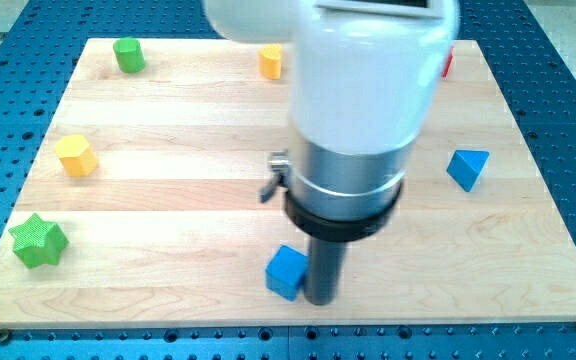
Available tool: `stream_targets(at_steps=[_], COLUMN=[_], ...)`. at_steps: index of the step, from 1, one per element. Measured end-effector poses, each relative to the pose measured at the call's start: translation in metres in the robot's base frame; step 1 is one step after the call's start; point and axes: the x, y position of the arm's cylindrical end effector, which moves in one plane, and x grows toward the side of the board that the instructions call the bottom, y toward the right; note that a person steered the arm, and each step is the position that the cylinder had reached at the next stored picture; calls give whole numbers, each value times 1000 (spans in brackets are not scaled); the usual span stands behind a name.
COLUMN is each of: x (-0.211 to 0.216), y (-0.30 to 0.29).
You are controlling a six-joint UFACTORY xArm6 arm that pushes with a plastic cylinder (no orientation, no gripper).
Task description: Place the red circle diagonally to the triangle
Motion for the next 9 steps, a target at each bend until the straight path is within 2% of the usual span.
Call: stream_targets(at_steps=[1, 2, 3, 4, 5, 6, 8, 9], x=[-23, -79, -148, -195, -220, -224, -273, -279], y=[-27, 18, -16, -50, -54, -53, 23, 82])
